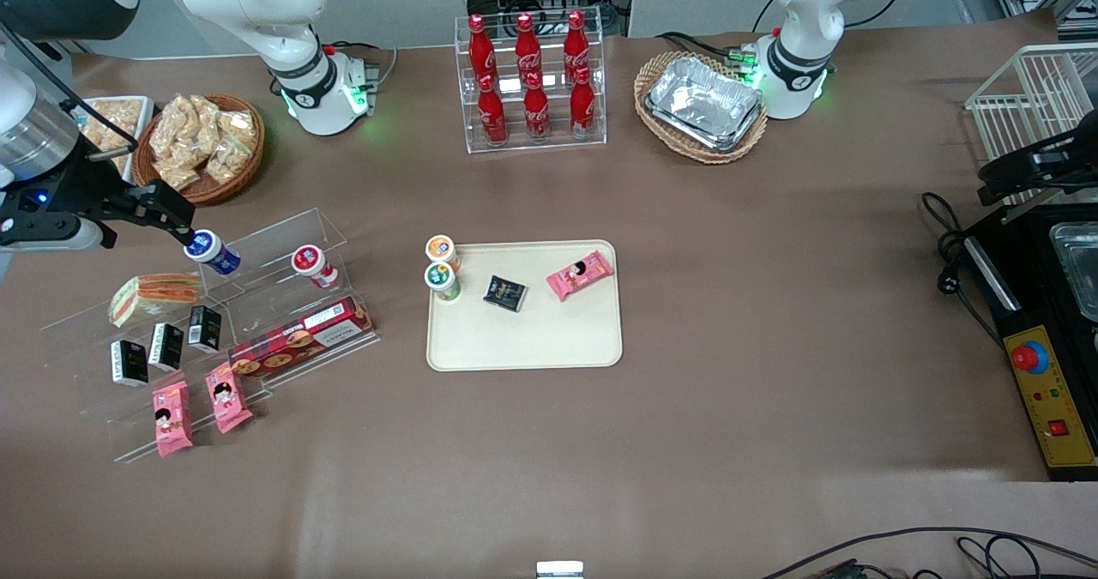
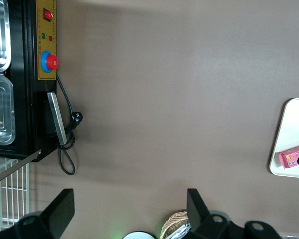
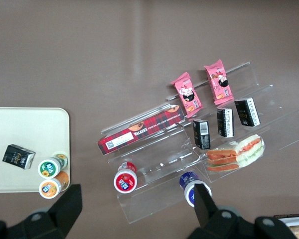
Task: Place sandwich on tray
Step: 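Move the right gripper to the wrapped sandwich on the acrylic rack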
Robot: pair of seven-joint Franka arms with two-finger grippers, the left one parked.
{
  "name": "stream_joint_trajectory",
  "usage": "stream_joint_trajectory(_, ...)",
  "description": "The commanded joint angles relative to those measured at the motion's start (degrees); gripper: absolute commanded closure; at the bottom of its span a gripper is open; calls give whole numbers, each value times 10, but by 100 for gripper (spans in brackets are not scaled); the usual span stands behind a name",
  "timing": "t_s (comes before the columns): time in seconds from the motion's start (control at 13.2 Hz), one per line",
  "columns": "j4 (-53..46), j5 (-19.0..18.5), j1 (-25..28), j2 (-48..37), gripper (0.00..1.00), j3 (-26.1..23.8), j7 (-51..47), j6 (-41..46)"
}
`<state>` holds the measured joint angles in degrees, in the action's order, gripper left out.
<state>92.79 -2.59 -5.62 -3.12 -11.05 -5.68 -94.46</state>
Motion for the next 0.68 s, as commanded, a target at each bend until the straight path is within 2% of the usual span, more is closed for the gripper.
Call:
stream_joint_trajectory(0.0, -2, 38, -11, 0, 0, 5, -20, 31)
stream_joint_trajectory(0.15, -4, 61, -23, 8, 0, 13, -51, 40)
stream_joint_trajectory(0.3, -4, 48, -24, 16, 0, 14, -77, 39)
stream_joint_trajectory(0.45, -5, 34, -46, 22, 0, 14, -155, 40)
stream_joint_trajectory(0.53, -6, 28, -49, 22, 0, 13, -228, 35)
stream_joint_trajectory(0.61, -9, 1, -45, 25, 0, 10, -312, 32)
